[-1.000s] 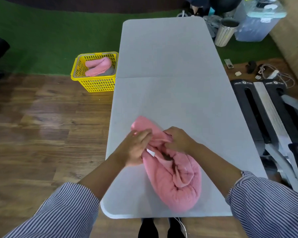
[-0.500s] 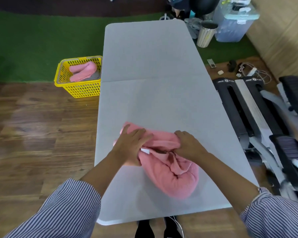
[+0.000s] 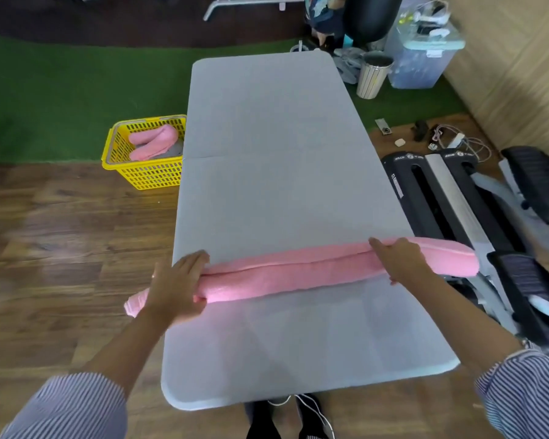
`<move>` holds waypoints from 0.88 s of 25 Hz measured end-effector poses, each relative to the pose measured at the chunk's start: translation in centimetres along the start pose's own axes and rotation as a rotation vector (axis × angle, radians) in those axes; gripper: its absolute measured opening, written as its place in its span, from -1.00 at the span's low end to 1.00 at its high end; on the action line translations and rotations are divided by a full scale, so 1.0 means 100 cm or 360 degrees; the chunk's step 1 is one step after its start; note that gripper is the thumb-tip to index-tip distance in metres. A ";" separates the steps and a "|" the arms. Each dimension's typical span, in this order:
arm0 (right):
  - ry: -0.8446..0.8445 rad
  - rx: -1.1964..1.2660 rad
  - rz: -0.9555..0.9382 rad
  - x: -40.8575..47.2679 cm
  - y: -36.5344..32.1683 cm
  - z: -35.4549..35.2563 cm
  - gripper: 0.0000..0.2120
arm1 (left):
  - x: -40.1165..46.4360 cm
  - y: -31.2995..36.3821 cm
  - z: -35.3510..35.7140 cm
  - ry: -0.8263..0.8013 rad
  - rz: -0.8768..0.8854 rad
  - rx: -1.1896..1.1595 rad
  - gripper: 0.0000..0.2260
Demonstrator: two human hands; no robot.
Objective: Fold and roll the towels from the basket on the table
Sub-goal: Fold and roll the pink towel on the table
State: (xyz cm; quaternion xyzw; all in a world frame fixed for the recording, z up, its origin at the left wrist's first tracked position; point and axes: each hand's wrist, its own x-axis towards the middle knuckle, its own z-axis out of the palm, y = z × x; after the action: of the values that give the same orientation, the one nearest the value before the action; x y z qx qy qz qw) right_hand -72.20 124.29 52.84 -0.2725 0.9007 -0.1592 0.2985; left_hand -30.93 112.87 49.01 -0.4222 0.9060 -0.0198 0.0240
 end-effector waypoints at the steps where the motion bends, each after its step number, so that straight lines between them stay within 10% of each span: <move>1: 0.0048 -0.0123 -0.0105 0.000 0.006 0.000 -0.44 | 0.000 0.011 0.001 0.0085 0.0070 -0.0030 -0.40; 4: 0.0173 -0.0768 -0.0603 0.007 0.028 -0.003 -0.43 | 0.004 0.041 0.004 0.0144 0.0321 -0.0066 -0.39; 11: 0.0196 -0.1562 -0.0870 0.026 0.025 0.009 -0.30 | 0.029 0.071 0.016 -0.0110 -0.0288 0.0057 -0.37; 19: -0.0202 -0.1533 -0.1110 0.011 0.060 -0.001 -0.37 | -0.004 0.048 0.013 -0.0434 -0.0028 -0.0001 -0.29; 22: -0.0260 -0.1318 -0.1134 0.013 0.072 -0.007 -0.38 | -0.016 0.052 0.014 -0.0184 0.0047 -0.0047 -0.27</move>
State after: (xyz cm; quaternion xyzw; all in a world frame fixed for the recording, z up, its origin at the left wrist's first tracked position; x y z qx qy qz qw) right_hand -76.39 129.34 49.59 -0.6666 0.7140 0.1389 0.1630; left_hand -33.78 117.40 47.32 -0.4096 0.9094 0.0183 0.0704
